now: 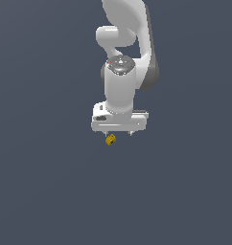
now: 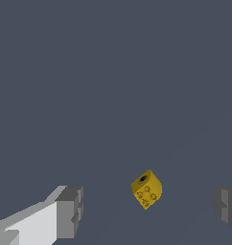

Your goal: Pick up the object and move it to a goal position.

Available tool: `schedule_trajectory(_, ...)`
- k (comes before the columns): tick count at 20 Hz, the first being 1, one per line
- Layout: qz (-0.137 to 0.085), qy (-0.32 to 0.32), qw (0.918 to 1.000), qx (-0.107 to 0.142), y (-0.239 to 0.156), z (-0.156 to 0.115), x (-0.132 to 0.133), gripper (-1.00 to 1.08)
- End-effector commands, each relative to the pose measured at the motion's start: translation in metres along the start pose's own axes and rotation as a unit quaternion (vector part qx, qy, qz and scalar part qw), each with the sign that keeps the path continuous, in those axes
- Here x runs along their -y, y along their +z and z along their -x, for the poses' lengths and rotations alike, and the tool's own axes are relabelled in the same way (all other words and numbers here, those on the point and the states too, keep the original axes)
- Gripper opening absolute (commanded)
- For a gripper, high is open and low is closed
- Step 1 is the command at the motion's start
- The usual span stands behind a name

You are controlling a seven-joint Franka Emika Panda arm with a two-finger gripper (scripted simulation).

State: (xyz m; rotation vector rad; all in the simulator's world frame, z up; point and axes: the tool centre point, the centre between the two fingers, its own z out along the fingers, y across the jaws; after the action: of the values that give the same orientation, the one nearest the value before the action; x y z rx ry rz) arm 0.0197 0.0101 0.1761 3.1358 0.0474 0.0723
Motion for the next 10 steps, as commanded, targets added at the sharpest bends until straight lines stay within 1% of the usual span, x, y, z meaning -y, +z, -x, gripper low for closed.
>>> schedule_trajectory(1,0.000,0.000,1.0000,0.000,0.000,0.000,0.000,1.00)
schedule_trajectory(10,-0.008,-0.004,0.9998,-0.018,-0.023,-0.009,-0.005,1.00)
